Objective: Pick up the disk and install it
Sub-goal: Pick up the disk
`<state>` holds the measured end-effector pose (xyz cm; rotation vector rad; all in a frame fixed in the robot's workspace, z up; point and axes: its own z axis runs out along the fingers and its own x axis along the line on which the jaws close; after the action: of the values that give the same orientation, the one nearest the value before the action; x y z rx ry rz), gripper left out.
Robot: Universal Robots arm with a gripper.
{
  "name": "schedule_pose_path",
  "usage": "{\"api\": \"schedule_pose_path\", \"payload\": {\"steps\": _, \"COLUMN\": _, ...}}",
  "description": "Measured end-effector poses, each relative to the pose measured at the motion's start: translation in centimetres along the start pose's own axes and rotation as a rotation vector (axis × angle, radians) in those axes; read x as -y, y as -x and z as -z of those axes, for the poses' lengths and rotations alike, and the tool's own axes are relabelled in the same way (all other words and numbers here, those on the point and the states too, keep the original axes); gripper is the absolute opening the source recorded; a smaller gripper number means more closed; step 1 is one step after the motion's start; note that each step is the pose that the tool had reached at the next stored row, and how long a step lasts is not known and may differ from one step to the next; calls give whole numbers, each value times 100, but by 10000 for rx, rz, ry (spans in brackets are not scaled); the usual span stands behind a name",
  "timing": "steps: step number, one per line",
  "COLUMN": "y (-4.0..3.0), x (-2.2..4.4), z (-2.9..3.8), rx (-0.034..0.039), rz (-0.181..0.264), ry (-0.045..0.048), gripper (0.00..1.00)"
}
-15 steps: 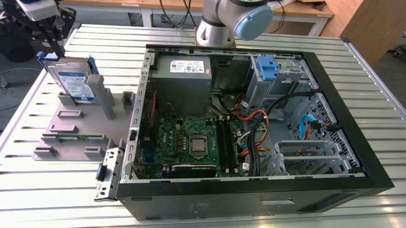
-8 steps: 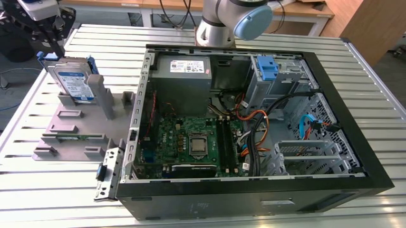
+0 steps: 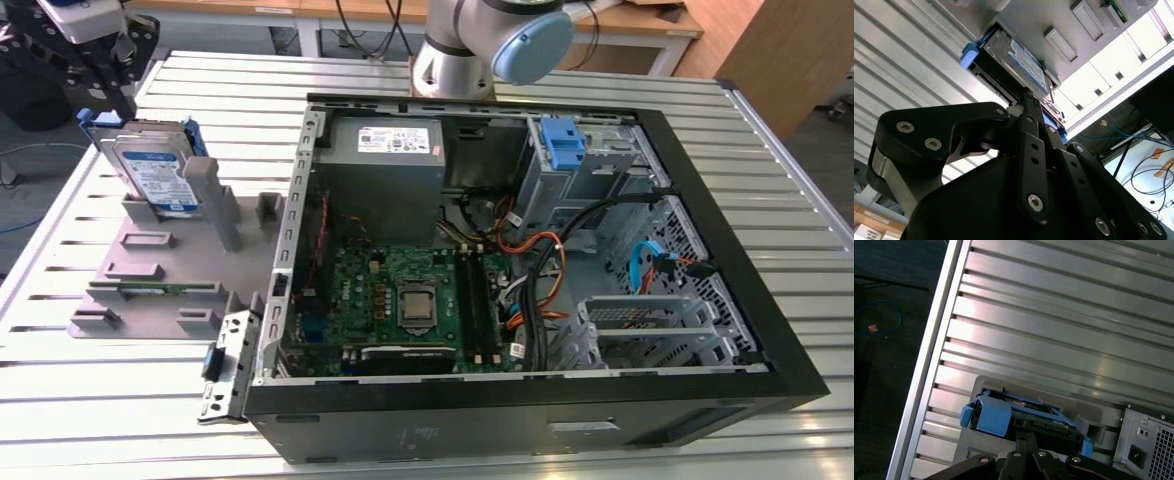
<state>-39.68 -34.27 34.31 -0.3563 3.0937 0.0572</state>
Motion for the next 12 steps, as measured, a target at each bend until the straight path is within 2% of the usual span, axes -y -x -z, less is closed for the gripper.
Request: {"api": "schedule_pose_path", "payload": {"steps": 12, "y": 0, "x": 0, "z": 0, "rx": -6, "rz": 200, "ry": 6, "gripper": 11}}
